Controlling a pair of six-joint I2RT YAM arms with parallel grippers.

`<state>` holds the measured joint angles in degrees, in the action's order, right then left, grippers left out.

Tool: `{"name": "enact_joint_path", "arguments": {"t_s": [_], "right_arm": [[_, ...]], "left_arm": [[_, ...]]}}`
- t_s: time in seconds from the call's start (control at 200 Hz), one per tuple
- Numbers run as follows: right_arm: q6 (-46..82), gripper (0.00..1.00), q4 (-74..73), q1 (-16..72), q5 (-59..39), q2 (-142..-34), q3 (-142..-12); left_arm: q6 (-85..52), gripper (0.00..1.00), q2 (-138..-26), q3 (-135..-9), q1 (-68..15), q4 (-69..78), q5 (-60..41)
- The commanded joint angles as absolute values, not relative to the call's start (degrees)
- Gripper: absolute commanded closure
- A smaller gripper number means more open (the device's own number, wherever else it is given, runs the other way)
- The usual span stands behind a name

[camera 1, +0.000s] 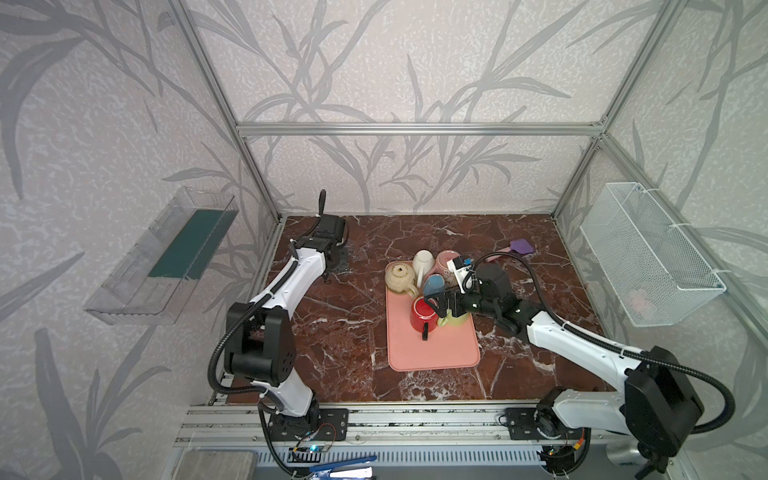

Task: Turn the mug right side up
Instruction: 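Carry the lavender mug with the left gripper off the tray and lower it, then set the lavender mug upright on the table and open the left gripper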

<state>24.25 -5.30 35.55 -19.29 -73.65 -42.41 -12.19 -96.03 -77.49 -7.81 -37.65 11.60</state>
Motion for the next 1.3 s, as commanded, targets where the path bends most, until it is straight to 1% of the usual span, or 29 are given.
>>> {"name": "enact_joint_path", "arguments": {"t_s": [0.0,0.385,0.58,0.96,1.295], "right_arm": [[24.61,0.01,-7.85,35.79,-18.51,-72.32,-41.73],[24.70,0.01,-9.57,35.69,-18.72,-75.47,-41.57],[24.26,0.00,-9.67,35.38,-18.88,-76.66,-41.86],[24.19,0.01,-10.02,34.93,-19.05,-77.12,-41.74],[24.26,0.00,-9.71,34.97,-19.33,-77.02,-41.75]], "left_arm": [[-9.30,1.00,-98.15,-80.97,-7.12,-32.59,16.79],[-10.46,1.00,-108.89,-87.72,-4.99,-30.63,13.26],[-9.50,1.00,-112.86,-90.89,-4.57,-30.71,13.58],[-8.14,1.00,-117.54,-93.44,-4.57,-30.75,15.44],[-8.67,0.99,-120.60,-97.21,-4.57,-36.18,16.82]]}}
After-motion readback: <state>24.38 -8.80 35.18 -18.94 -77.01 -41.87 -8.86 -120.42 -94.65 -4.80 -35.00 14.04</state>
